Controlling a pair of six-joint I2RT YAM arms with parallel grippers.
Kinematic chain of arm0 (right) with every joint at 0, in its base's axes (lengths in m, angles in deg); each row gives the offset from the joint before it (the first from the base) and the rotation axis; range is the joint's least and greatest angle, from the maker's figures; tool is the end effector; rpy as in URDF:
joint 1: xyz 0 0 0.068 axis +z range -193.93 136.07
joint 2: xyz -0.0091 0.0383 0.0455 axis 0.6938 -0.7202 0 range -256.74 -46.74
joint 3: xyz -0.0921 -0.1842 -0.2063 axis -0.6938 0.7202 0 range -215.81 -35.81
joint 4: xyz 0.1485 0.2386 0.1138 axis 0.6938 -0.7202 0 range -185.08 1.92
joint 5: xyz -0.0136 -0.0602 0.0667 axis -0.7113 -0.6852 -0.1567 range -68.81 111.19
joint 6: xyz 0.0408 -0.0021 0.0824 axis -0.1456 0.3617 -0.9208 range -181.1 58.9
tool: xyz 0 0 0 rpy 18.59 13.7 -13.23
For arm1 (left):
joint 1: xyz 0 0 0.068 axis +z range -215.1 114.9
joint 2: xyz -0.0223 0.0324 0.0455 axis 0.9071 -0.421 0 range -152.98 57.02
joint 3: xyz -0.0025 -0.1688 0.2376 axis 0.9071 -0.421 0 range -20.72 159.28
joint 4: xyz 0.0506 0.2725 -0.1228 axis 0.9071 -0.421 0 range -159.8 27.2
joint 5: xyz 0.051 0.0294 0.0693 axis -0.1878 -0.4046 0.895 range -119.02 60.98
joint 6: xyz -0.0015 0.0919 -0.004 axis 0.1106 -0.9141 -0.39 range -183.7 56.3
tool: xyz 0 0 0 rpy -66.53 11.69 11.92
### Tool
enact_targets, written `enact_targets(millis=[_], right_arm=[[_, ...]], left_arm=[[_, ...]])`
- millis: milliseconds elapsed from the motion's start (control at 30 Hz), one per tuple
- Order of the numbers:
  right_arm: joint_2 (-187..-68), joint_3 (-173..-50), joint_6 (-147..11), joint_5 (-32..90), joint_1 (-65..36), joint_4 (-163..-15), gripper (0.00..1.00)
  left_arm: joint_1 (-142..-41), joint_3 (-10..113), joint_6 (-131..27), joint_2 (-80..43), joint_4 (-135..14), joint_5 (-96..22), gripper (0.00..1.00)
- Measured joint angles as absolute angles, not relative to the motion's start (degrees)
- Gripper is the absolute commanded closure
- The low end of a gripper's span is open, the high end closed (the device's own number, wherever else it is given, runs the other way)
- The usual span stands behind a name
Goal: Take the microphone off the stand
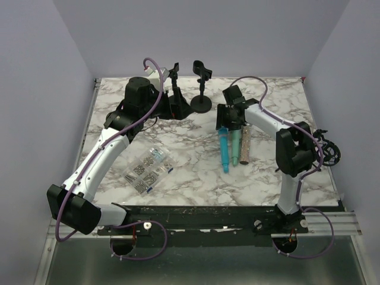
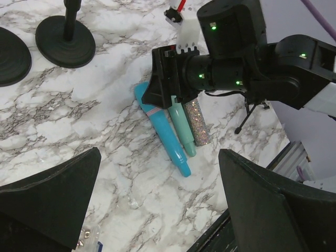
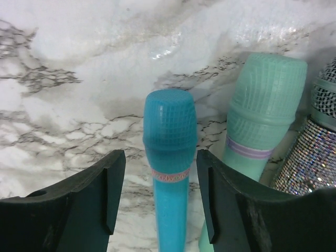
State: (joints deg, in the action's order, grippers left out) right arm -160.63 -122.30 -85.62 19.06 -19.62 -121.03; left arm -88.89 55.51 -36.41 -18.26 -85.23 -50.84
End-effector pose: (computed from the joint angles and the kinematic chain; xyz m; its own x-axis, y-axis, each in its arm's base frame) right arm 0.4537 0.2016 0.1568 -0.8843 0.0556 -0.4636 -0.0304 0.9839 0.1759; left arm 0.3320 -0.1799 0.3971 -0.6147 -0.1941 -0.7645 0.4603 0.6988 -0.5476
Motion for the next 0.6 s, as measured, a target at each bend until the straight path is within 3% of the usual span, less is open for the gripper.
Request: enact_targets(millis=[300, 600], right_arm=[[-142.7, -121.2, -84.1, 16.5, -19.4, -122.1, 0.37], [-121.0, -106.3, -85.0, -6.6, -19.1, -121.5, 0.42]], left_arm=[[-88.8, 55.5, -36.1, -18.2, -85.2, -51.6, 0.02], [-88.8, 55.5, -35.9, -17.9, -84.9, -52.0, 0.01]])
